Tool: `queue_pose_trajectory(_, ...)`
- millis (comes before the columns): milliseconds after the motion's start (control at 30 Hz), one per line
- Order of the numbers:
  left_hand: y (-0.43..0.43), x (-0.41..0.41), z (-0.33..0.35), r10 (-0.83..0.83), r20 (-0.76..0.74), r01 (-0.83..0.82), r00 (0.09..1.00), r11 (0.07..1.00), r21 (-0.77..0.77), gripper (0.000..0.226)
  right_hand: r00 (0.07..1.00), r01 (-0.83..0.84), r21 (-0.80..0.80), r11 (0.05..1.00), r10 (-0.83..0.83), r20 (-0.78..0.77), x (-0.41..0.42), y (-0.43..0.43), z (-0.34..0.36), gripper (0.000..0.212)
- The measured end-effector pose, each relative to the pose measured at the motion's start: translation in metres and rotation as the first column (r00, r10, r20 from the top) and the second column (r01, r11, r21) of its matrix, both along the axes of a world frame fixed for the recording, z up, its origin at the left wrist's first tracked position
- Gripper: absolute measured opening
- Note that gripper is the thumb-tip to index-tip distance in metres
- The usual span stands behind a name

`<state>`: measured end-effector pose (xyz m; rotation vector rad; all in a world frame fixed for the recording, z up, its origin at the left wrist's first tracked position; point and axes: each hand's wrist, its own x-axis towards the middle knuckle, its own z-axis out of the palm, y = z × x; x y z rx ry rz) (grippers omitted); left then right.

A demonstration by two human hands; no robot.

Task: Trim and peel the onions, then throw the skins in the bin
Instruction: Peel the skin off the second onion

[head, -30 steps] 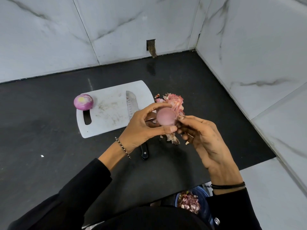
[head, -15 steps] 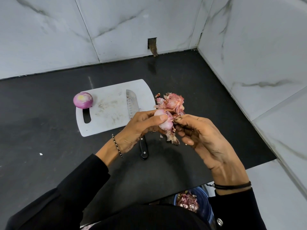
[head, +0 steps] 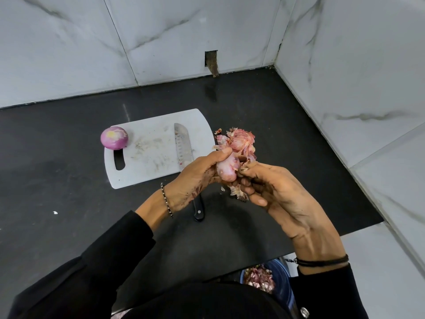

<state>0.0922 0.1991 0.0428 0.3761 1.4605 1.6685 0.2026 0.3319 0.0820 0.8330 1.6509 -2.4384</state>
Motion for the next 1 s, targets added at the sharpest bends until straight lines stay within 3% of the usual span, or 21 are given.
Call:
queue_pose_trajectory(167, 0.008, 0.002, -0.002, 0.065, 0.059, -0.061, 0.996, 0.995, -0.076, 0.051, 0.998, 0.035, 0.085, 0.996, -0.031, -0.047, 0.002, 0.001, -0.006, 0.022)
queue_pose_trajectory(300, 0.009, -0.001, -0.007, 0.006, 0.164, 0.008, 0.986, 0.996, -0.085, 0.060, 0.998, 0.036, 0.107, 0.994, -0.029, -0.064, 0.003, 0.000, -0.008, 0.020)
queue_pose_trajectory(667, 0.007, -0.004, -0.012, -0.135, 0.334, 0.152, 0.933, 0.988, -0.026, 0.057, 0.991, 0.076, 0.027, 0.997, -0.073, -0.109, 0.007, -0.003, -0.011, 0.015)
queue_pose_trajectory(800, 0.007, -0.010, -0.009, -0.175, 0.243, 0.203, 0.954, 0.975, -0.092, 0.064, 0.994, 0.082, 0.096, 0.992, -0.075, -0.077, 0.006, -0.001, -0.011, 0.019)
queue_pose_trajectory(933, 0.010, -0.012, -0.001, -0.125, 0.122, 0.146, 0.985, 0.972, -0.182, 0.044, 0.996, 0.086, 0.191, 0.978, -0.079, -0.047, 0.000, -0.002, -0.012, 0.020)
queue_pose_trajectory(1000, 0.009, -0.013, -0.001, -0.097, 0.088, 0.115, 0.991, 0.966, -0.230, 0.046, 0.996, 0.094, 0.235, 0.968, -0.091, -0.023, -0.002, -0.004, -0.013, 0.018)
